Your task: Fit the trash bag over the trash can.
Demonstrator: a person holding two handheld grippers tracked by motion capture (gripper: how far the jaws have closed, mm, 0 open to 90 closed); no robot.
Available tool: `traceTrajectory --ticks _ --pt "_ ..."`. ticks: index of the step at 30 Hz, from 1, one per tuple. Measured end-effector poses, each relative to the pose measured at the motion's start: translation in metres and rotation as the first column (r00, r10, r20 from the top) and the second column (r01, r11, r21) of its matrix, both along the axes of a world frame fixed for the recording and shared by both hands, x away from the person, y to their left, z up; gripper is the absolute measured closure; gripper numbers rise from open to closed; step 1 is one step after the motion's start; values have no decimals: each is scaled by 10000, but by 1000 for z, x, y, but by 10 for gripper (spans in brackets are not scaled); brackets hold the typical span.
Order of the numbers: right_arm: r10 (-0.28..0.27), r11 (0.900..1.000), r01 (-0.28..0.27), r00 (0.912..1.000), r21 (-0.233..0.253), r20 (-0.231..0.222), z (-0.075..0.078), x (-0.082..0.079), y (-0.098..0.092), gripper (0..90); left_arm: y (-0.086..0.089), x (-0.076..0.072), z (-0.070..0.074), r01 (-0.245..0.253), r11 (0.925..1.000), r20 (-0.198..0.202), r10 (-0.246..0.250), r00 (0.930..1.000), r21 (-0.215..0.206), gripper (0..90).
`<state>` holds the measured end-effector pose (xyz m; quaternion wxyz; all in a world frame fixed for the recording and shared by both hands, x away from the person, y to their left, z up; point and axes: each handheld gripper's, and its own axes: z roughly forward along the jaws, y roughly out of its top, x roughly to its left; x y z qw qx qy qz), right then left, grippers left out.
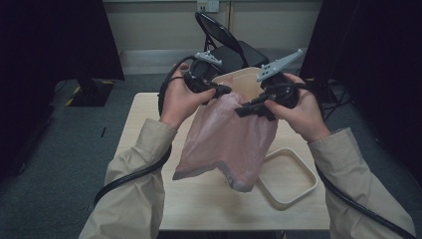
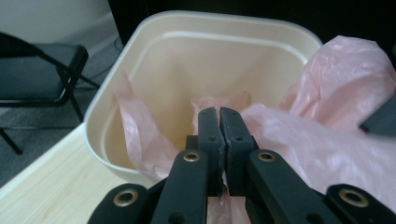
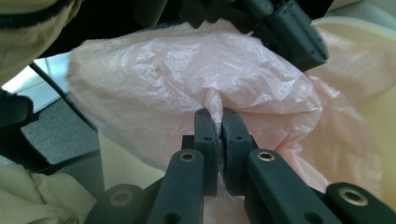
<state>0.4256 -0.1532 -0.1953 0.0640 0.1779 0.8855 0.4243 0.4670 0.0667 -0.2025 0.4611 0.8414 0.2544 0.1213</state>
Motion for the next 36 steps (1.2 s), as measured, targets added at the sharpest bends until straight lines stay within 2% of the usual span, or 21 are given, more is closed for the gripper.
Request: traceTrajectory --ticks 2,5,7,8,11,14,15,16,17,19,20,21,22,24,25,28,30,31,32,35,36 --pt "-207 9995 207 9998 258 -2 11 3 -5 882 2 1 6 -83 9999 101 84 9999 -136 874" --pt "-606 9972 609 9981 433 -82 20 14 -10 889 2 4 10 -189 9998 336 190 9993 -44 848" --pt "-736 9961 743 9972 475 -154 21 19 -11 891 2 6 11 -225 9997 499 224 9985 10 765" --pt "-1116 9935 1122 9931 165 -370 18 33 -11 894 3 8 12 -328 9995 570 327 9978 9 736" --pt "-1416 9897 1390 9859 -355 -890 2 51 -9 895 6 10 12 -258 9995 645 271 9976 -205 616" --pt "-1326 9881 1210 9829 -945 -1277 -16 59 -3 894 8 8 11 50 9997 527 -38 9986 -225 526" --pt "-1330 9876 1195 9814 -1018 -1387 -20 60 -1 892 7 6 10 179 9997 543 -170 9984 -162 525" --pt "-1369 9869 1218 9791 -1057 -1507 -23 62 -1 883 6 5 8 292 9996 358 -290 9989 -31 533" --pt "-1319 9889 1208 9816 -863 -1381 -23 62 -1 853 4 5 5 437 9990 143 -437 9989 25 563" --pt "-1542 9857 1456 9825 -853 -1048 -22 60 -3 639 1 5 -2 620 9977 -114 -618 9980 278 622" --pt "-1768 9817 1680 9790 -895 -1012 -21 59 -5 622 -2 4 -5 668 9969 -202 -660 9976 423 667" --pt "-1773 9822 1696 9790 -806 -1003 -19 57 -7 591 -3 4 -7 642 9969 -216 -633 9978 448 670" --pt "-1708 9842 1658 9813 -622 -882 -17 54 -11 536 -5 4 -9 638 9968 -316 -623 9976 481 709" --pt "-1984 9799 1966 9783 -352 -590 -11 47 -21 427 -6 4 -11 562 9971 -292 -547 9981 511 735" --pt "-1967 9804 1956 9790 -252 -533 -8 44 -25 414 -7 4 -12 486 9974 -368 -466 9982 541 762" --pt "-1429 9881 1455 9883 498 -528 1 28 -43 323 -8 3 -14 317 9972 -376 -292 9989 681 799" --pt "-1031 9919 1067 9932 690 -536 4 19 -49 332 -7 2 -14 199 9975 -387 -173 9991 676 811" --pt "-1031 9919 1067 9932 690 -536 4 19 -49 332 -7 2 -14 199 9975 -387 -173 9991 676 815" --pt "-754 9962 780 9952 394 -622 3 8 -51 327 -7 1 -15 109 9978 -337 -87 9994 653 819" --pt "-650 9979 652 9953 -4 -718 -4 4 -47 386 -9 0 -15 46 9981 -350 -24 9994 618 825" --pt "-611 9981 616 9948 36 -810 -8 5 -45 412 -9 -1 -15 47 9981 -374 -24 9993 617 830"
